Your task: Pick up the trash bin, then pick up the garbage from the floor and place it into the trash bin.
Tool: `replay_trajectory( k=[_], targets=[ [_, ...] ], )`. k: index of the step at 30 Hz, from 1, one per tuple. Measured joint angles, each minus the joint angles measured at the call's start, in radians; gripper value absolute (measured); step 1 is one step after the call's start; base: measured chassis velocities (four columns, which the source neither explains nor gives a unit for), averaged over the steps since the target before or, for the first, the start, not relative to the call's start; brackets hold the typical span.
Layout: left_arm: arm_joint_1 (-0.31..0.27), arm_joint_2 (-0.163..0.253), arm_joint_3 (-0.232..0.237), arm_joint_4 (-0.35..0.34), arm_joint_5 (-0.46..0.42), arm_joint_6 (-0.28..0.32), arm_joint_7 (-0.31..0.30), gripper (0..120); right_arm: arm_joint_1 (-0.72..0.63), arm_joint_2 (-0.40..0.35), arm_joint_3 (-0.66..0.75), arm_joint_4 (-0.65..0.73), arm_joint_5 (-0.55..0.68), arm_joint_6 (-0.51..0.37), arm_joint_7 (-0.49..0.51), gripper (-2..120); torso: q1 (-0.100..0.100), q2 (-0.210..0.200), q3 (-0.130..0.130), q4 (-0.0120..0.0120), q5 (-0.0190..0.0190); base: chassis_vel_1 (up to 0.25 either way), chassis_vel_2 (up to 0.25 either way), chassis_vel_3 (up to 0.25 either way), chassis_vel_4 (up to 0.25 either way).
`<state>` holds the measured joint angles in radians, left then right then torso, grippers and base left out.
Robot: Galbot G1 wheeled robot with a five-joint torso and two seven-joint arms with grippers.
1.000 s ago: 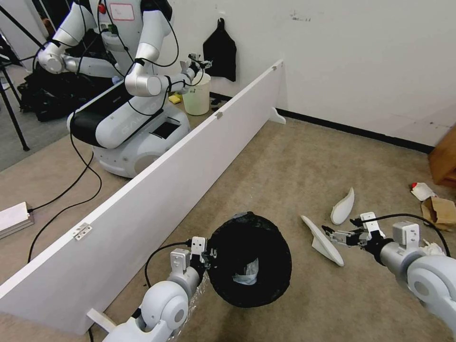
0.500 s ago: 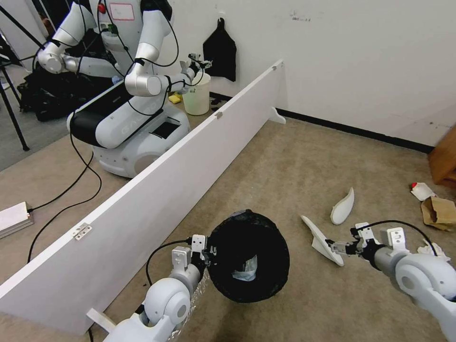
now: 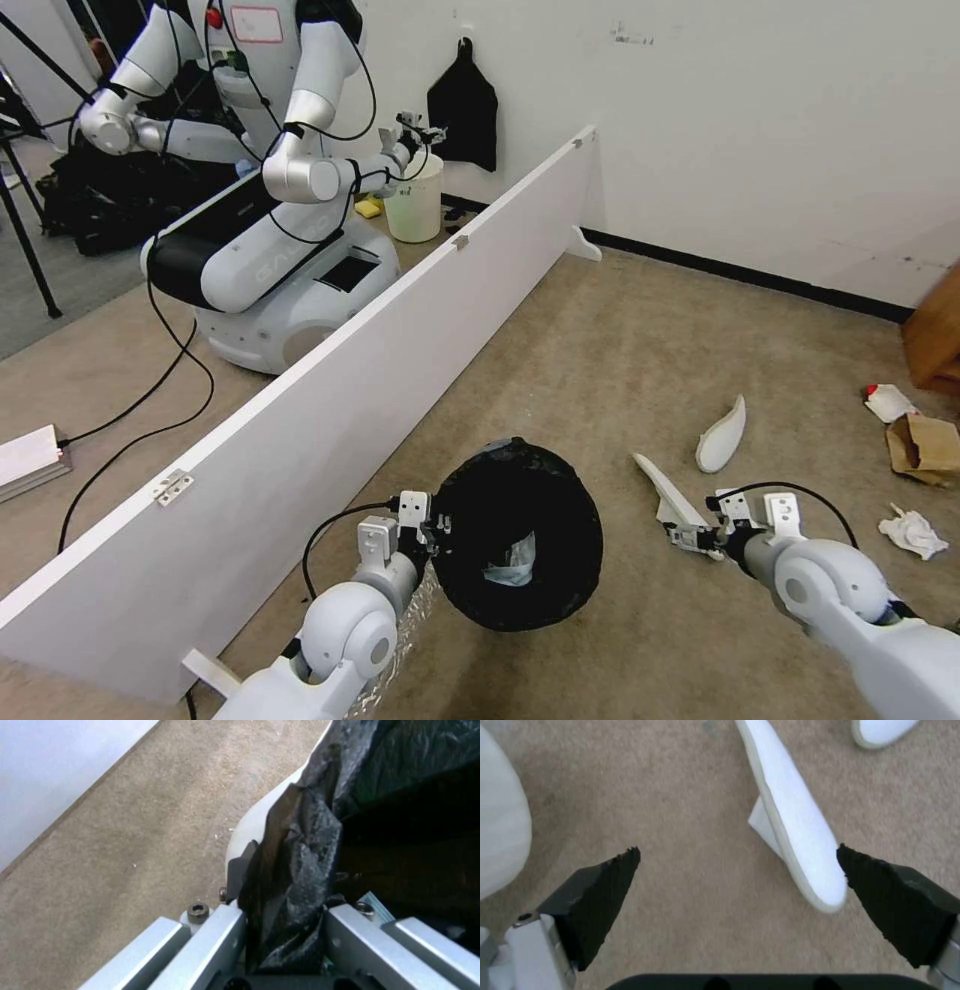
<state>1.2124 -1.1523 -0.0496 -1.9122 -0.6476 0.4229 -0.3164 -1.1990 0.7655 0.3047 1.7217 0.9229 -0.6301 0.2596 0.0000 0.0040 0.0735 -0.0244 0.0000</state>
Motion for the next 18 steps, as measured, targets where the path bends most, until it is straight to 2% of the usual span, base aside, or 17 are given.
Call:
replay_trajectory(
  k=[18],
  targets=[
    [-0.001, 0.001, -0.008, 0.015, 0.0, -0.012, 0.003, 0, 0.091, 0.051, -0.065, -0.121, -0.083, 0.015, -0.01, 100, 0.0, 0.0, 0.0, 0.0, 0.0, 0.0, 0.0, 0.0, 0.0]
  ],
)
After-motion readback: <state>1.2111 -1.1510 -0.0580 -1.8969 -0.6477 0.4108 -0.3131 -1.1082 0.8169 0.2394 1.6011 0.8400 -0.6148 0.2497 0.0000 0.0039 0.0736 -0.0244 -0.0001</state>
